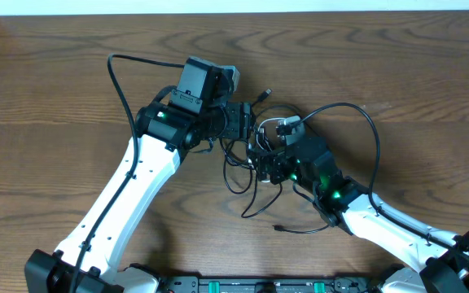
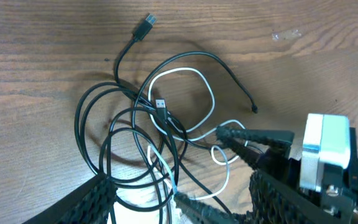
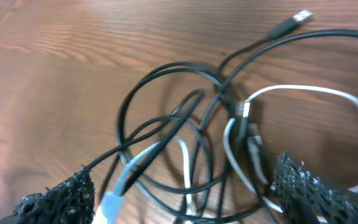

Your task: Untangle cables

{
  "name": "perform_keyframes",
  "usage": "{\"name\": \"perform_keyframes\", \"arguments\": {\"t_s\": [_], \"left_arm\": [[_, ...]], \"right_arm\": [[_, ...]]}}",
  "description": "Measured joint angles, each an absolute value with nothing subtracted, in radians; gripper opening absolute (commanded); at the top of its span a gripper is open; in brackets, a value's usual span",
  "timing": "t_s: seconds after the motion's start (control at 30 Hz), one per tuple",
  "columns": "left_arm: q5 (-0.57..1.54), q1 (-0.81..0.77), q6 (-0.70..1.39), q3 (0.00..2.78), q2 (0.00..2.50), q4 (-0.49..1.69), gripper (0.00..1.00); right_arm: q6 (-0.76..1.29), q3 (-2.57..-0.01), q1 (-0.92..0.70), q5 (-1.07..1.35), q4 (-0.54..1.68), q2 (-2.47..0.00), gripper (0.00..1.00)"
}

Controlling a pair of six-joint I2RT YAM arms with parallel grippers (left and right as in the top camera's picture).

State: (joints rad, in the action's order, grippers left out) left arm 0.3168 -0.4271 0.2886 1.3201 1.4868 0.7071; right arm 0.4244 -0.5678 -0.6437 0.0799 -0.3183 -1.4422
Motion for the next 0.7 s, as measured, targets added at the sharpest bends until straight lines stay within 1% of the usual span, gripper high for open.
{"name": "perform_keyframes", "arguments": {"t_s": [0.17, 0.23, 0.27, 0.4, 0.43, 0.47, 0.53, 0.7], "left_arm": [[0.317, -0.427, 0.288, 1.32, 1.487, 0.707, 0.7], [0.317, -0.427, 0.288, 1.32, 1.487, 0.707, 0.7], [0.317, -0.427, 0.288, 1.32, 1.487, 0.707, 0.7], [0.317, -0.427, 0.284, 1.32, 1.487, 0.707, 0.7], [0.316, -0.427, 0.284, 1.32, 1.487, 0.707, 0.7], [0.316, -0.427, 0.284, 1.32, 1.487, 0.707, 0.7], [0.316, -0.427, 0.284, 1.32, 1.487, 0.709, 0.7], [0.316, -0.427, 0.284, 1.32, 1.487, 0.71, 0.7]], "right_arm": [[0.429, -0.568, -0.637, 0.041, -0.319, -1.442, 0.85], [0.445, -0.568, -0.627, 0.033, -0.303, -1.442, 0.8], [0.465, -0.568, -0.617, 0.03, -0.287, -1.442, 0.8], [0.611, -0.567, -0.574, 0.026, -0.18, -1.424, 0.87], [0.648, -0.567, -0.561, 0.028, -0.149, -1.412, 0.96], [0.671, -0.567, -0.551, 0.036, -0.126, -1.401, 0.99], [0.726, -0.567, -0.525, 0.075, -0.068, -1.348, 0.99], [0.778, -0.567, -0.512, 0.171, -0.064, -1.231, 0.99]]}}
